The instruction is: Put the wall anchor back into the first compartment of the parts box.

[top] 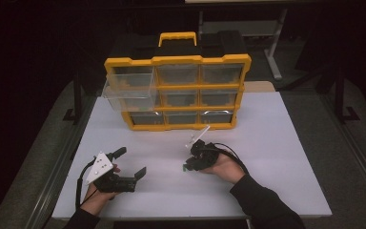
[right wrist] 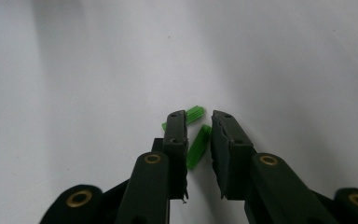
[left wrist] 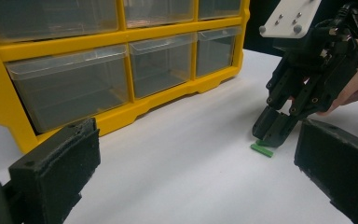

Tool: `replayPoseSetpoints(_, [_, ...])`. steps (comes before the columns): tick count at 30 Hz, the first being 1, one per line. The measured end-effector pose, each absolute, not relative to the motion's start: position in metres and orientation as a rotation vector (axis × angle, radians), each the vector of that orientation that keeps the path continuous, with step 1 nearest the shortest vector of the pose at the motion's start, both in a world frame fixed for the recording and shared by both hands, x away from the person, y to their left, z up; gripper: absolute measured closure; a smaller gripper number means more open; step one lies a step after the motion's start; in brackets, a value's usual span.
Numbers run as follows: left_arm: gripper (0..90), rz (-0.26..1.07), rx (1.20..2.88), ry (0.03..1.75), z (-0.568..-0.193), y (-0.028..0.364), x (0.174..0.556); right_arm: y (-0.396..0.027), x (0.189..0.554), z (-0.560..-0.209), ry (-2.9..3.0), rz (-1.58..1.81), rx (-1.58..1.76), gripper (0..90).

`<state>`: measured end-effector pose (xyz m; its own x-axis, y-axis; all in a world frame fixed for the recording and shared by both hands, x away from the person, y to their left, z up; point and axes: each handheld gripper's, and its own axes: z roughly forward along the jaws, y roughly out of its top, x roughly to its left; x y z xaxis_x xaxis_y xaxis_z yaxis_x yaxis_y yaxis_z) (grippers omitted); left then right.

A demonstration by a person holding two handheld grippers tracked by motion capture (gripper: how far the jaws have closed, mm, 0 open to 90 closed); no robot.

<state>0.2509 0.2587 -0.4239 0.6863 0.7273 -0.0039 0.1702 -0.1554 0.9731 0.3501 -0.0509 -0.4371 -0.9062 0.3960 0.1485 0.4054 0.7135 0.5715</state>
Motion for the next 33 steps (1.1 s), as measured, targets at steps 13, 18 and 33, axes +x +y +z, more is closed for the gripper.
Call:
replayPoseSetpoints(13, [0.0, 0.577, 1.690, 0.727, -0.4239, 0.2586, 0.2510, -0.0494, 0.3484, -0.4371, -2.939, -0.964, -0.669, 82.8])
replayPoseSetpoints(18, [0.0, 0.573, 1.688, 0.733, -0.4241, 0.2593, 0.2512, -0.0498, 0.3492, -0.4373, -2.925, -0.963, -0.678, 83.5])
replayPoseSetpoints(33, [0.0, 0.576, 1.700, 0.719, -0.4237, 0.2583, 0.2511, -0.0538, 0.3528, -0.4328, -2.919, -0.977, -0.699, 83.6])
